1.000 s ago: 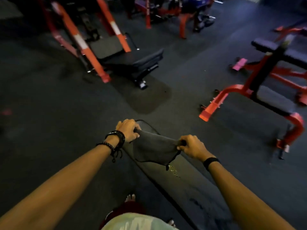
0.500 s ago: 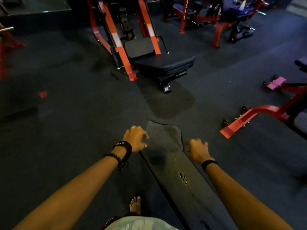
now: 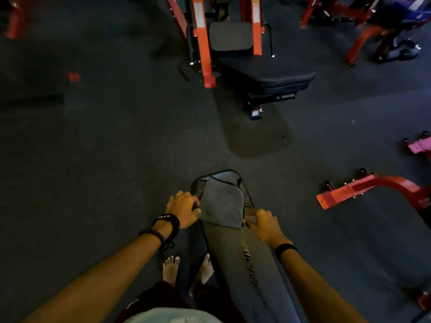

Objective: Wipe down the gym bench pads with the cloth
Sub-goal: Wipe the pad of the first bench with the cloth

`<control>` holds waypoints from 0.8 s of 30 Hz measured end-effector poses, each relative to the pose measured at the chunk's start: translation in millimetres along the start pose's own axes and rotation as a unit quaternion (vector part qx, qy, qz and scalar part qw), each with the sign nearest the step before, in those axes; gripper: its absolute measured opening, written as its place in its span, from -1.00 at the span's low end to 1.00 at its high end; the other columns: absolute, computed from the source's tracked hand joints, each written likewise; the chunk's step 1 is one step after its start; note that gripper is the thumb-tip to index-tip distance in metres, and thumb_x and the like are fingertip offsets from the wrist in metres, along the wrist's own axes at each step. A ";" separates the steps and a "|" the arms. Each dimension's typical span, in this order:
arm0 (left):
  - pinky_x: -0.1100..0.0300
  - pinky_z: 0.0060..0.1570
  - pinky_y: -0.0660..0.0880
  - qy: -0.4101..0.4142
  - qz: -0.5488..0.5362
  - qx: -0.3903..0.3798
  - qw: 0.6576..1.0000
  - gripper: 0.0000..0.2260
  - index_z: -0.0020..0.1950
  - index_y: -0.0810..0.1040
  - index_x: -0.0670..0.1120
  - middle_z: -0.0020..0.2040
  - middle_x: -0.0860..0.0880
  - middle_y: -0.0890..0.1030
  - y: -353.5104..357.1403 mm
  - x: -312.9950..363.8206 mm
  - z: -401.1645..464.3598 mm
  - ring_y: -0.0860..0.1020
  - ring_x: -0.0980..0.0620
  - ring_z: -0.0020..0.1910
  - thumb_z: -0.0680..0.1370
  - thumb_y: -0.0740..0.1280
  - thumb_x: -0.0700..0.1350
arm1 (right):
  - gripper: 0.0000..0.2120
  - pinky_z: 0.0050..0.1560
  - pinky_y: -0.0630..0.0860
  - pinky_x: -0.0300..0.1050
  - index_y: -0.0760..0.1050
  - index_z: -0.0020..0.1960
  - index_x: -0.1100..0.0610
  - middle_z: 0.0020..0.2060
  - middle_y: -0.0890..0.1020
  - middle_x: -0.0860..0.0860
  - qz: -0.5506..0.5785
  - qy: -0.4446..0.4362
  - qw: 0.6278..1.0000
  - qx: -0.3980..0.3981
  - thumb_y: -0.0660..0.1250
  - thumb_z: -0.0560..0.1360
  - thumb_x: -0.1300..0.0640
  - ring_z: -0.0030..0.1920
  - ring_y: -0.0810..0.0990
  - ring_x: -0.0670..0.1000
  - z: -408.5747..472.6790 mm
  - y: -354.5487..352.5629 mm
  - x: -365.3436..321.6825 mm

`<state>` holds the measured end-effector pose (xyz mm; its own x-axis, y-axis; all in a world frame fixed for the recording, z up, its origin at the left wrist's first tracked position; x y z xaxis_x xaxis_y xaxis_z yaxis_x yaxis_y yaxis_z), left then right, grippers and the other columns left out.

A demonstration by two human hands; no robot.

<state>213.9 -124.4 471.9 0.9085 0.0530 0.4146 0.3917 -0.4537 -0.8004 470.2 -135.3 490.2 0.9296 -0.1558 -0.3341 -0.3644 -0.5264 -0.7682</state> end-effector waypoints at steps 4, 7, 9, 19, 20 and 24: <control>0.02 0.29 0.34 -0.064 -0.039 0.009 0.997 -0.74 0.25 0.52 0.00 0.26 -0.03 0.51 20.6 -6.7 4.2 0.40 -0.06 0.30 0.59 0.28 0.03 | -0.61 0.34 0.33 0.09 0.50 0.31 0.06 0.23 0.57 0.07 -0.009 -0.066 0.998 -0.003 0.28 0.58 -0.13 0.31 0.45 0.11 35.3 9.3 -1.8; 0.07 0.30 0.32 -0.103 -0.044 0.008 0.994 -0.70 0.30 0.48 0.02 0.29 0.00 0.50 45.7 -19.2 17.5 0.39 -0.02 0.32 0.60 0.25 0.09 | -0.43 0.35 0.31 0.07 0.46 0.34 0.03 0.31 0.49 0.05 -0.040 -0.103 0.994 0.013 0.16 0.53 -0.34 0.37 0.39 0.11 77.1 30.7 -0.3; 0.08 0.30 0.29 -0.121 -0.038 0.009 0.992 -0.61 0.35 0.45 0.03 0.32 0.02 0.48 57.7 -28.3 19.4 0.37 -0.02 0.34 0.60 0.18 0.18 | -0.25 0.34 0.35 0.14 0.45 0.33 0.05 0.31 0.49 0.08 -0.033 -0.111 0.992 0.045 -0.01 0.47 -0.49 0.36 0.41 0.14 94.1 46.9 -2.4; -0.14 0.44 0.16 -0.182 -0.187 0.028 0.965 -0.25 0.54 0.22 0.06 0.50 -0.03 0.29 155.5 -94.1 116.2 0.27 -0.08 0.46 0.46 -0.10 0.42 | -0.18 0.38 -0.01 0.51 0.27 0.47 -0.06 0.48 0.17 0.22 -0.162 -0.143 0.973 0.084 0.11 0.39 -0.54 0.50 0.07 0.28 224.4 182.6 7.5; -0.16 0.45 0.15 -0.189 -0.208 0.037 0.959 -0.28 0.54 0.21 0.08 0.51 -0.02 0.27 162.6 -97.6 125.0 0.26 -0.06 0.48 0.48 -0.09 0.41 | -0.21 0.36 0.00 0.52 0.30 0.43 -0.08 0.45 0.20 0.21 -0.169 -0.148 0.969 0.104 0.13 0.37 -0.54 0.47 0.10 0.27 234.9 188.7 8.2; -0.14 0.45 0.19 -0.230 -0.294 0.105 0.922 -0.41 0.53 0.19 0.17 0.53 0.02 0.23 180.6 -107.4 154.2 0.23 0.03 0.48 0.55 -0.04 0.36 | -0.34 0.32 0.09 0.45 0.39 0.30 -0.10 0.33 0.34 0.18 -0.126 -0.057 0.969 0.204 0.16 0.40 -0.51 0.37 0.24 0.25 284.8 183.3 -5.5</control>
<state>209.6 -74.9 216.1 0.4774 0.6286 0.6140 0.8112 -0.0466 -0.5830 382.4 7.1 195.7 0.9882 0.0412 -0.1477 -0.1396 -0.1576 -0.9776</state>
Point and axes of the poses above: each hand's wrist, its own z-axis towards the middle knuckle, its own y-axis out of the palm, x = y × z, the point moved 3 cm from there along z, towards the middle knuckle
